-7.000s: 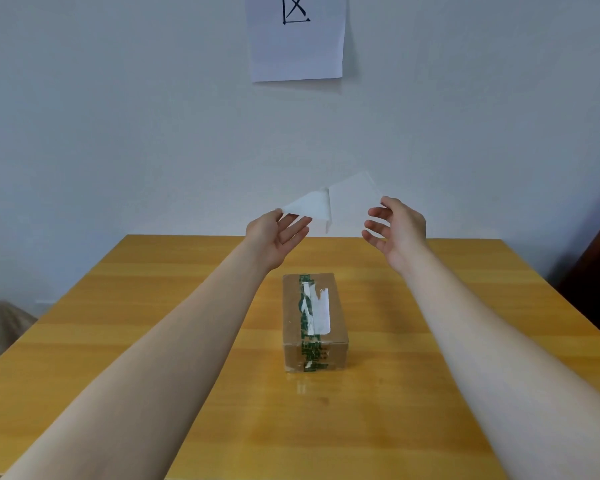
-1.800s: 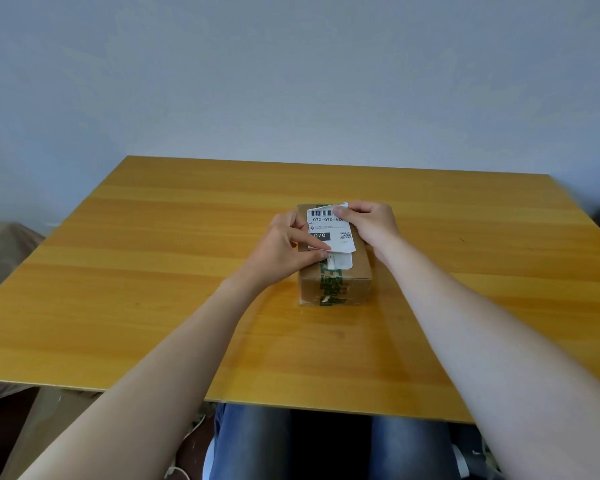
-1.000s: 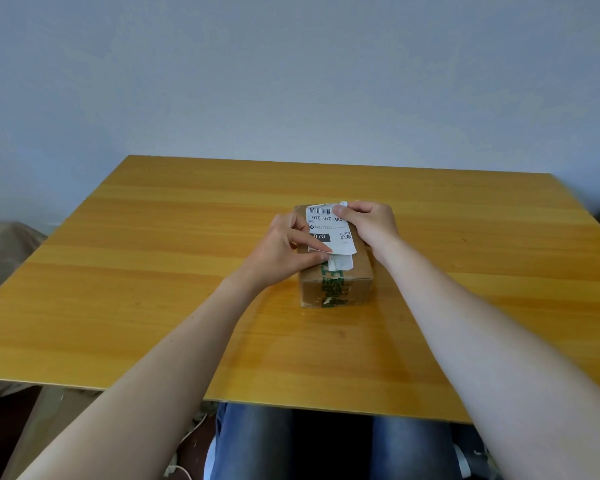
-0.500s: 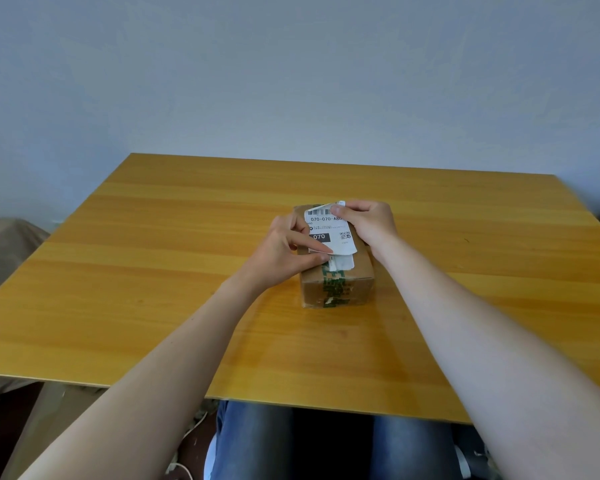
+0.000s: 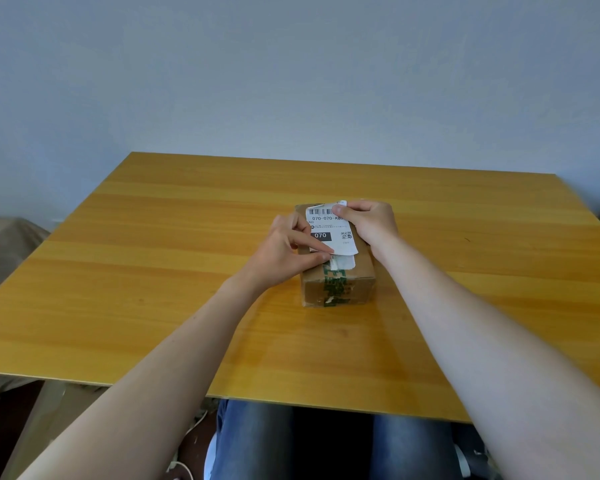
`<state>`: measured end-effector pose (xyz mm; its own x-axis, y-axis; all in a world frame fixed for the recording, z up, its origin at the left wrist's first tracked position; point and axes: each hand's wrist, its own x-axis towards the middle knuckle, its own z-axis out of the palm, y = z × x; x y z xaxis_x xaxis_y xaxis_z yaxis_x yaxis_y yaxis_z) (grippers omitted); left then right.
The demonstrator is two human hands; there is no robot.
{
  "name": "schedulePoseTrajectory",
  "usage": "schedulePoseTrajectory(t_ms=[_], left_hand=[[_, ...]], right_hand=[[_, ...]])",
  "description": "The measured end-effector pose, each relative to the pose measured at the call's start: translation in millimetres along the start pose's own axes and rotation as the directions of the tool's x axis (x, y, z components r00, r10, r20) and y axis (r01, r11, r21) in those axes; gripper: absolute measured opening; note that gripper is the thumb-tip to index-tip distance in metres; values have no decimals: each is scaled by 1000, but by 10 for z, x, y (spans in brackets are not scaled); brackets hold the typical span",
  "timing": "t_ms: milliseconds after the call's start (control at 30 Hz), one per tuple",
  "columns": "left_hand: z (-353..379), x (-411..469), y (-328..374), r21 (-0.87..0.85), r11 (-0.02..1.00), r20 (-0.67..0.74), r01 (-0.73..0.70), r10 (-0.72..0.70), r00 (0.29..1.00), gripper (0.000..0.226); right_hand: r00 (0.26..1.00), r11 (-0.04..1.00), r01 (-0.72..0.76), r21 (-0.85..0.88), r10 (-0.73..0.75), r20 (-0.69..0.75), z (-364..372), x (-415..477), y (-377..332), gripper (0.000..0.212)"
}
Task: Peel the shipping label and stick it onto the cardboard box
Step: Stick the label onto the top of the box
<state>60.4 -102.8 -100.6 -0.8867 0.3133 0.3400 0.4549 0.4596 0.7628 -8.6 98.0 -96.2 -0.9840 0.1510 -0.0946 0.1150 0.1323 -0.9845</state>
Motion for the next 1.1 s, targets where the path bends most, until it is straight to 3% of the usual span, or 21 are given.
schedulePoseTrajectory(t_ms=[500,700,900,1000,1100], left_hand=[[-19,-34,12,-29,996,36,80,-79,996,14],[-49,-70,70,-44,989,68,138,-135,988,16],[-1,-5,108,-241,912,-151,332,-373,915,14],[-8,90,121,-286,814,-103,506,-551,828,65],[-10,165,212,-304,737,-12,604,-637,771,87]], right_hand=[[1000,999,29,-34,-29,-5,-6,-36,25,18],[999,997,20,-79,-23,-40,1,-55,27,48],[1000,1000,-20,-17,20,-3,-54,-139,15,51],[997,999,-52,-1,52,55,-82,-175,-14,57],[987,996,-84,-9,85,135,-106,-216,-37,66]])
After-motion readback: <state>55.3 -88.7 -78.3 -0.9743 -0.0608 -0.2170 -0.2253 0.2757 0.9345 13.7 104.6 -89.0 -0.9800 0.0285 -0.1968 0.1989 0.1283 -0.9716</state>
